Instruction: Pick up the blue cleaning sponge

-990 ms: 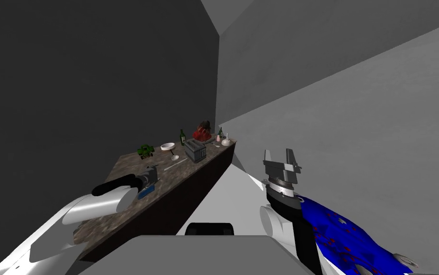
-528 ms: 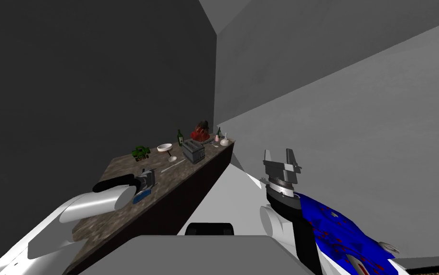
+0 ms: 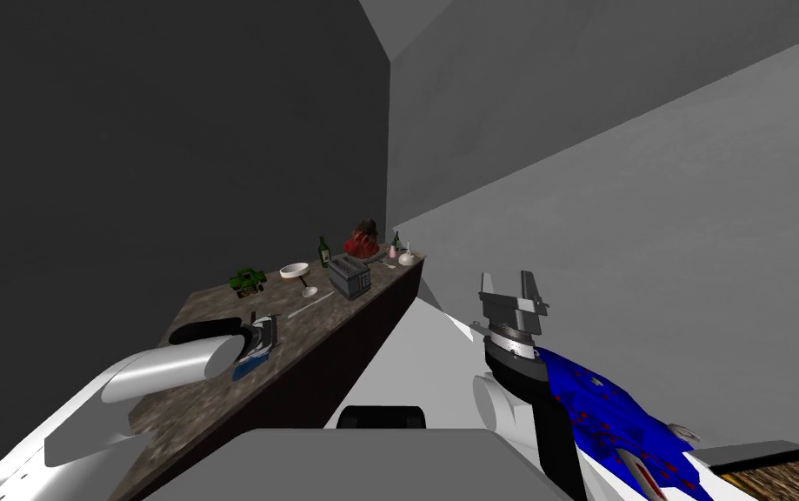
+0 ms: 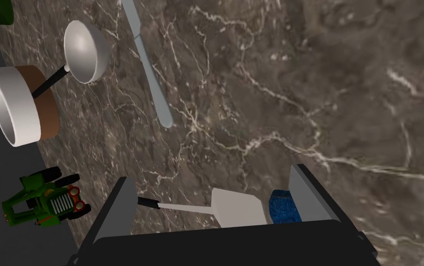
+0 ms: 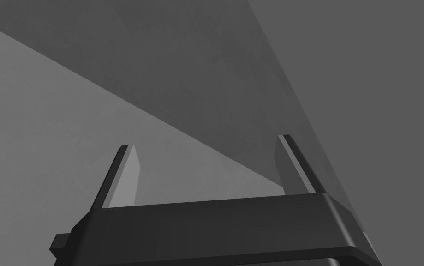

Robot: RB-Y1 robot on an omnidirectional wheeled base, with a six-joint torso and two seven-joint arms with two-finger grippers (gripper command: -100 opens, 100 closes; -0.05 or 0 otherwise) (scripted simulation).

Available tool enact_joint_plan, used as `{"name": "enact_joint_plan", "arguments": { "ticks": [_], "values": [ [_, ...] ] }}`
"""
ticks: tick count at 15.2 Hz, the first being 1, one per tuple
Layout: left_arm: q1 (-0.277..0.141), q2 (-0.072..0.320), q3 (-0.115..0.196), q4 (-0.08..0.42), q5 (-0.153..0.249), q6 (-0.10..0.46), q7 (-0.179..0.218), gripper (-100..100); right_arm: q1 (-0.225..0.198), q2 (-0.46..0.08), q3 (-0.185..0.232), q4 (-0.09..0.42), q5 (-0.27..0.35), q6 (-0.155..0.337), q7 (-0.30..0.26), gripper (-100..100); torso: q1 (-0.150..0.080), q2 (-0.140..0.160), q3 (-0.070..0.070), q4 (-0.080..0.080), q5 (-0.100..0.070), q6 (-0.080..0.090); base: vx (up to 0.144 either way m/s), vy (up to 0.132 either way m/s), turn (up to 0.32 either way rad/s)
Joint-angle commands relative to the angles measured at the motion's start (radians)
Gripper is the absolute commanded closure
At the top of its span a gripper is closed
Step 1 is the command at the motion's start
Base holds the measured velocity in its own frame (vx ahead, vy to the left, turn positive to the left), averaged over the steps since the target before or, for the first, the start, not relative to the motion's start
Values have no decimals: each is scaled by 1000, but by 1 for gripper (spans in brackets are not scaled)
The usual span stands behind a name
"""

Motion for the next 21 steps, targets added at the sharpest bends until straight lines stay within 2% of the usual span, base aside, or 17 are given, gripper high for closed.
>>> {"name": "enact_joint_plan", "arguments": {
  "ticks": [1, 6, 7, 8, 10, 11, 13, 14, 21],
  "values": [
    [-13, 3, 14, 11, 9, 50, 9, -100, 0, 0, 0, 0, 0, 0, 0, 0, 0, 0, 0, 0, 0, 0, 10, 15, -63],
    [-22, 7, 28, 18, 19, 148, 16, -100, 0, 0, 0, 0, 0, 0, 0, 0, 1, 0, 0, 0, 0, 0, 11, 20, -69],
    [-22, 7, 28, 18, 19, 148, 16, -100, 0, 0, 0, 0, 0, 0, 0, 0, 1, 0, 0, 0, 0, 0, 8, 13, 2],
    [-32, 10, 41, 25, 28, 185, 24, -100, 0, 0, 0, 0, 0, 0, 0, 0, 0, 0, 0, 0, 0, 0, 12, 15, -54],
    [-32, 10, 41, 25, 28, 213, 24, -100, 0, 0, 0, 0, 0, 0, 0, 0, 0, 0, 0, 0, 0, 0, 12, 21, -57],
    [-40, 13, 54, 31, 36, 242, 30, -100, 0, 0, 0, 0, 0, 0, 0, 0, 0, 0, 0, 0, 0, 0, 13, 26, -74],
    [-40, 13, 54, 31, 36, 275, 30, -100, 0, 0, 0, 0, 0, 0, 0, 0, 1, 0, 0, 0, 0, 0, 13, 26, -55],
    [-48, 16, 65, 37, 43, 302, 36, -100, 0, 0, 0, 0, 0, 0, 0, 0, 1, 0, 0, 0, 0, 0, 14, 25, -64],
    [-62, 21, 86, 48, 56, 438, 47, -100, 0, 0, 0, 0, 0, 0, 0, 0, 1, 0, 0, 0, 0, 0, 12, 29, -47]
  ]
}}
